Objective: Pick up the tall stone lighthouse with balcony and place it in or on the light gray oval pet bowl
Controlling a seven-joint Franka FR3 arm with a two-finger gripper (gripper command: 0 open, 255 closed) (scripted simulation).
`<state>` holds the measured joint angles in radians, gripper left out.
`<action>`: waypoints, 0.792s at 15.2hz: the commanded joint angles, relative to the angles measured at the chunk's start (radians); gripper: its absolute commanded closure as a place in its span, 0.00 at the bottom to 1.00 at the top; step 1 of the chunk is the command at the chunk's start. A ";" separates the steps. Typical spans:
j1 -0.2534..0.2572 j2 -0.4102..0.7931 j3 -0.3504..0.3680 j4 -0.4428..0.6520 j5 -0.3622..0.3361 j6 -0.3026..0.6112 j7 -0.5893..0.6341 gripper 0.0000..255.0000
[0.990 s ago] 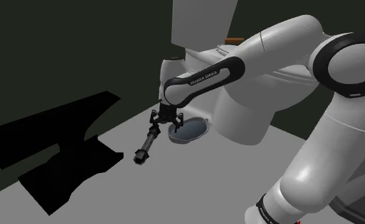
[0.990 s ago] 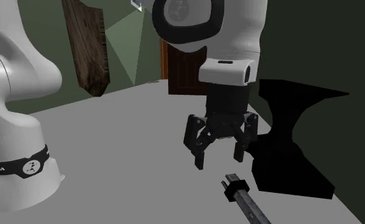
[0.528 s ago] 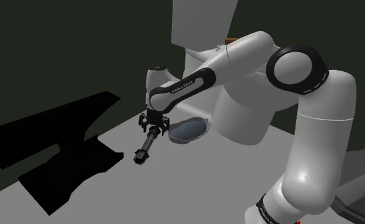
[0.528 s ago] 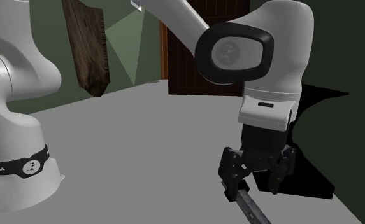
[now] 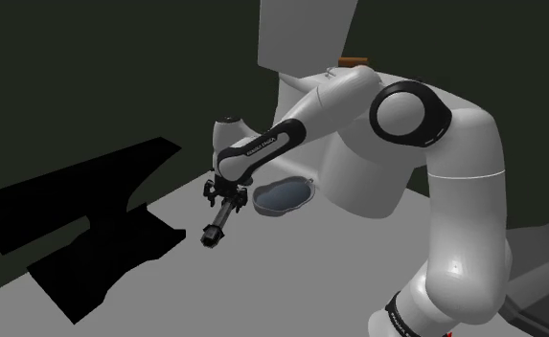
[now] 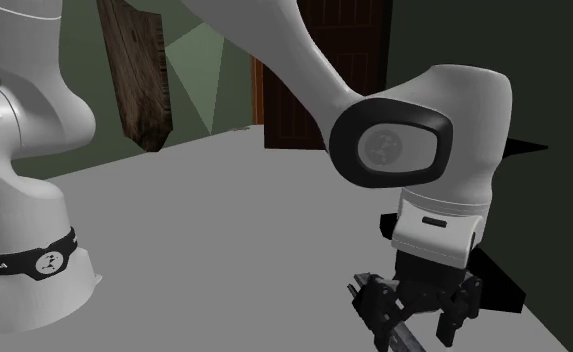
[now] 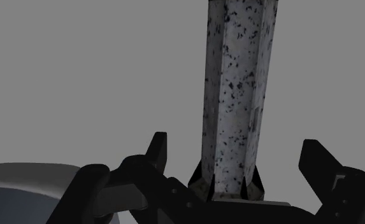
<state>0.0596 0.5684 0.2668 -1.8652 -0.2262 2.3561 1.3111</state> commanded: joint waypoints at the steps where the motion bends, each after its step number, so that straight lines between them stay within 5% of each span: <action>1: 0.003 0.018 -0.005 -0.001 -0.007 0.020 0.004 0.00; 10: 0.004 0.024 -0.007 -0.002 -0.009 0.025 0.005 0.00; 11: 0.004 0.024 -0.007 -0.002 -0.009 0.025 0.005 1.00; 12: 0.004 0.024 -0.007 -0.002 -0.009 0.025 0.005 1.00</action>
<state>0.0633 0.5918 0.2601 -1.8668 -0.2349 2.3813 1.3164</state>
